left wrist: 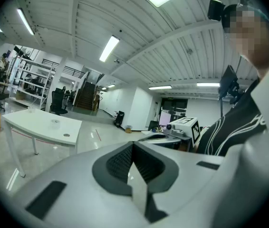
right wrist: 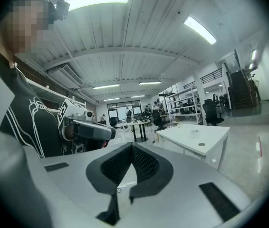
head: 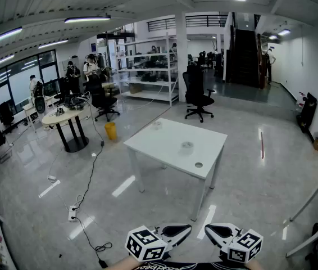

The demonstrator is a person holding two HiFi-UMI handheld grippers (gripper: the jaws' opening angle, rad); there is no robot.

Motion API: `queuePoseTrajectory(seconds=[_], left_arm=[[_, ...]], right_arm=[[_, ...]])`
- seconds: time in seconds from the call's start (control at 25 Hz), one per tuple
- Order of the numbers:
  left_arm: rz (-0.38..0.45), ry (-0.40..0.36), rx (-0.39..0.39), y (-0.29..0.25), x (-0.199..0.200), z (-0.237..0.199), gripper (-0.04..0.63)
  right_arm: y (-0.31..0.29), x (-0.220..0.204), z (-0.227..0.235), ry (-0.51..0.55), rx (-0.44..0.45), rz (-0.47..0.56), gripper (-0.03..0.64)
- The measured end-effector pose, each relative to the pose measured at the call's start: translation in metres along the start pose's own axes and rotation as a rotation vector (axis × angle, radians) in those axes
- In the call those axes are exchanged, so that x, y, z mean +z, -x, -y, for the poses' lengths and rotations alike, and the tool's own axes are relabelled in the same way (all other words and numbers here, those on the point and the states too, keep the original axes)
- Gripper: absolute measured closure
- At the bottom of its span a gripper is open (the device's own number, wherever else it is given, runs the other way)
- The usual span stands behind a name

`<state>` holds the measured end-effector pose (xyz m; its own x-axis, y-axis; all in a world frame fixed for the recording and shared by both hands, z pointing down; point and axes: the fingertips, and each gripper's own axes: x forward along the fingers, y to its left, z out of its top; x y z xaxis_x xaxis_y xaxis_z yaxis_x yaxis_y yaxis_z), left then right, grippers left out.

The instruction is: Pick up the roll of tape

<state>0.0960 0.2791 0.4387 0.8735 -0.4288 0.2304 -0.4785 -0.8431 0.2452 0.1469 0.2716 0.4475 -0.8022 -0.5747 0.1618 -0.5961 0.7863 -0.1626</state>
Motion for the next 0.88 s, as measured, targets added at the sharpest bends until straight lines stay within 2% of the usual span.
queuePoseTrajectory(seconds=[0.32, 0.56, 0.88], left_arm=[[0.0, 0.013, 0.009, 0.001, -0.005, 0.001, 0.592], [-0.004, 0.018, 0.014, 0.001, -0.008, 0.0, 0.592], [-0.015, 0.026, 0.009, -0.004, -0.01, -0.013, 0.592]], right_arm=[[-0.001, -0.007, -0.005, 0.007, 0.007, -0.02, 0.604], [-0.003, -0.004, -0.006, -0.042, 0.041, 0.007, 0.603], [-0.016, -0.011, 0.003, -0.034, 0.045, -0.026, 0.603]])
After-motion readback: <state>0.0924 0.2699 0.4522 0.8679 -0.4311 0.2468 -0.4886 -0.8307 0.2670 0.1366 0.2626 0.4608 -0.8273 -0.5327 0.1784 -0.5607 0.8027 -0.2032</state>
